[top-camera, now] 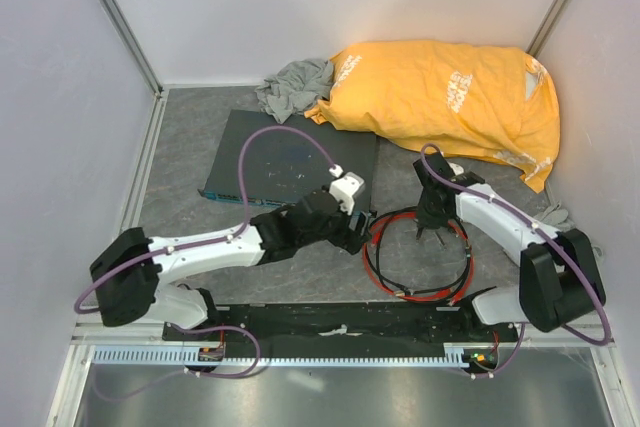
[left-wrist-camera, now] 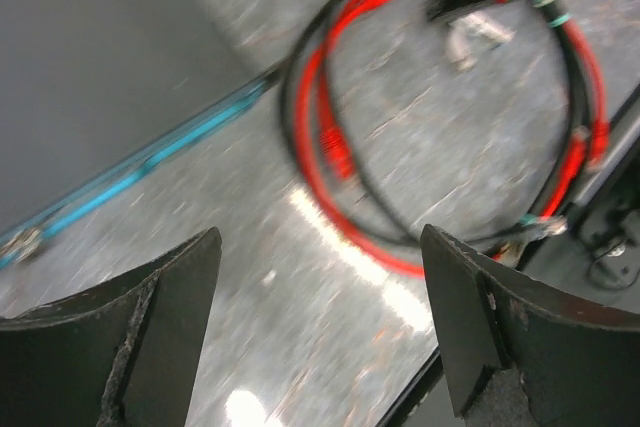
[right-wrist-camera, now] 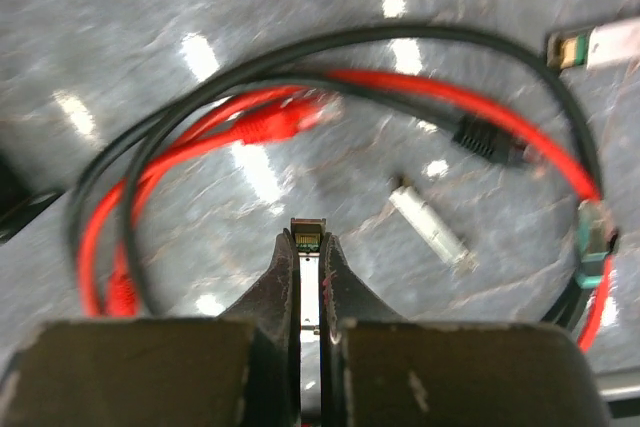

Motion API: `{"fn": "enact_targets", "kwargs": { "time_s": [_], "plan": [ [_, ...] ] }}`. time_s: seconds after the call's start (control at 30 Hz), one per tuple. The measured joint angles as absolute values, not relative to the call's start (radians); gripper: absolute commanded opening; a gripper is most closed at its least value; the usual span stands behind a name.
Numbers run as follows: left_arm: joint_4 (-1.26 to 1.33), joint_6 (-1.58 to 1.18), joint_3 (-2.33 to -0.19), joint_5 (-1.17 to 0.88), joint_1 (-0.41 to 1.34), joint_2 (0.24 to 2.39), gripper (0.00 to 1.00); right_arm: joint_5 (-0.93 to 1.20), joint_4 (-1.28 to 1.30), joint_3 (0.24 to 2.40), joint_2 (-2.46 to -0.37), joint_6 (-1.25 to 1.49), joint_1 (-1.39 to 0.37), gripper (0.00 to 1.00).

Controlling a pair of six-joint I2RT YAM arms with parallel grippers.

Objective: Insert the plug into the switch port
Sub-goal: Pick up the plug from the center of the board.

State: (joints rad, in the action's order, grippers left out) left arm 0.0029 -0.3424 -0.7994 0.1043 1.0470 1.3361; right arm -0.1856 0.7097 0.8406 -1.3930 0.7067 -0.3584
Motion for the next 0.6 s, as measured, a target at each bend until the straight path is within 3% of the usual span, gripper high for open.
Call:
{"fn": "enact_targets", "kwargs": {
  "time_s": [0.27, 0.6],
  "plan": [
    [0.109, -0.334, -0.941, 0.182, 1.182, 1.533, 0.80, -0.134, 0.721, 0.841, -1.288, 0.870, -0.422, 0.00],
    [0.128, -0.249, -1.102, 0.322, 1.276, 1.740, 0.56, -0.067, 0.711, 0.841, -1.255, 0.974, -0.451, 0.00]
  ]
}}
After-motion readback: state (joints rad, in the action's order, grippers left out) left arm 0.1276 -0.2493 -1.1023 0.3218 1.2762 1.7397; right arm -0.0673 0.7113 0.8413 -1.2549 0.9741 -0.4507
